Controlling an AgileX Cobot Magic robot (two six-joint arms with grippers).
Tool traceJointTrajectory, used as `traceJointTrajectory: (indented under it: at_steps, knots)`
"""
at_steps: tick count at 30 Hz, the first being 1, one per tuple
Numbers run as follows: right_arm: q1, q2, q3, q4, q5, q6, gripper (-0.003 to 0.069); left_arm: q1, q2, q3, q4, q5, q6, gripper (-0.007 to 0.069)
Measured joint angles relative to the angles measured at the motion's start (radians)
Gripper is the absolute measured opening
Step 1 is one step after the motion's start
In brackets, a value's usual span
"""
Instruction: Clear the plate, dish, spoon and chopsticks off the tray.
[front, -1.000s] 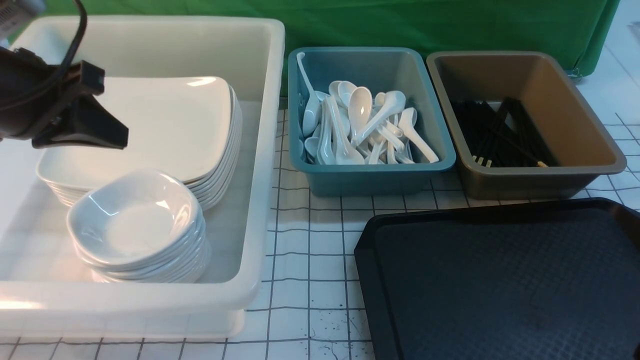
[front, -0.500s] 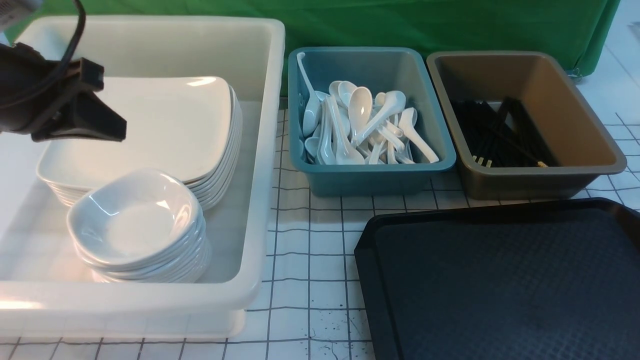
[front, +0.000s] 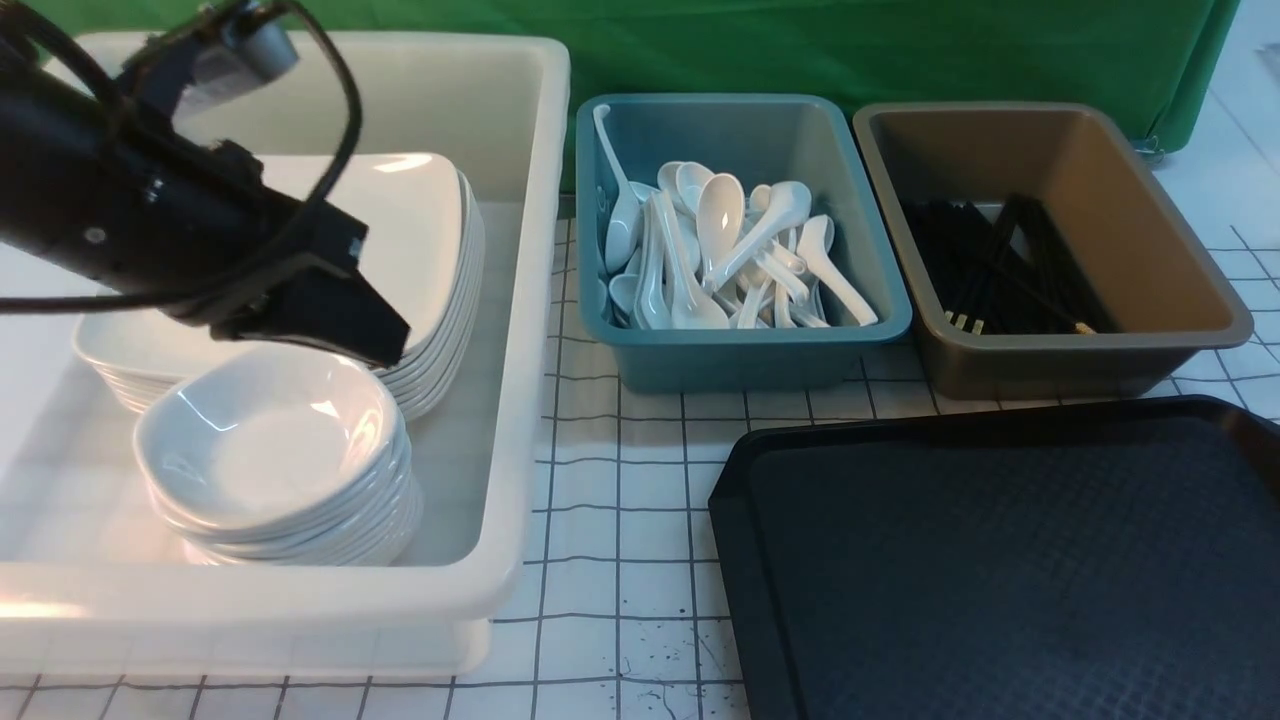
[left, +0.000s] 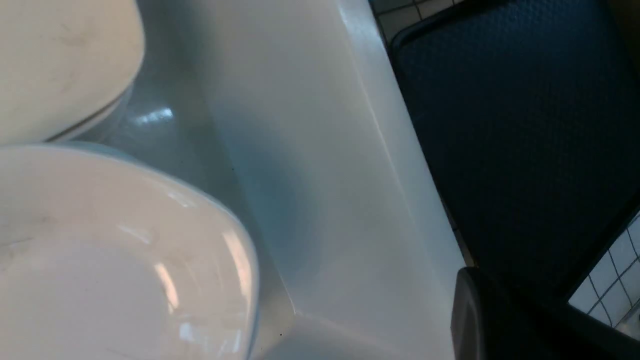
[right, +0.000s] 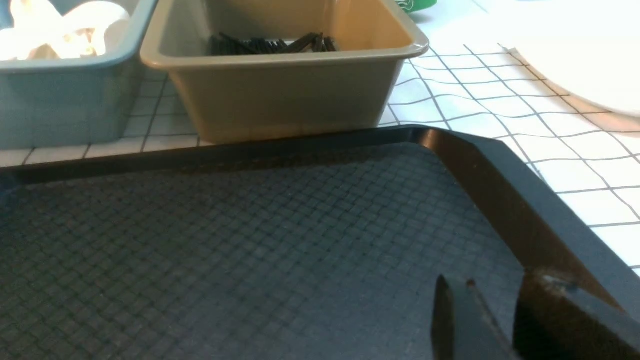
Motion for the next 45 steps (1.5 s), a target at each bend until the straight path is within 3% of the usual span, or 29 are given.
traceJointTrajectory:
  at_steps: [18,31,37,45]
  knots:
    - [0.007,-0.001,0.0,0.0,-0.001,0.012,0.024,-0.024,0.001,0.0,0.03,-0.099,0.003,0.0005]
    - [0.091,-0.001,0.0,0.075,-0.001,0.012,0.024,-0.036,0.0,0.0,-0.05,0.016,-0.001,0.0005]
    - [0.091,-0.001,0.0,0.088,-0.001,0.012,0.024,-0.2,0.0,0.0,-0.039,0.055,0.019,0.0005]
    - [0.091,-0.001,0.0,0.091,-0.001,0.012,0.024,-0.372,-0.077,0.0,0.108,0.076,-0.012,0.0005]
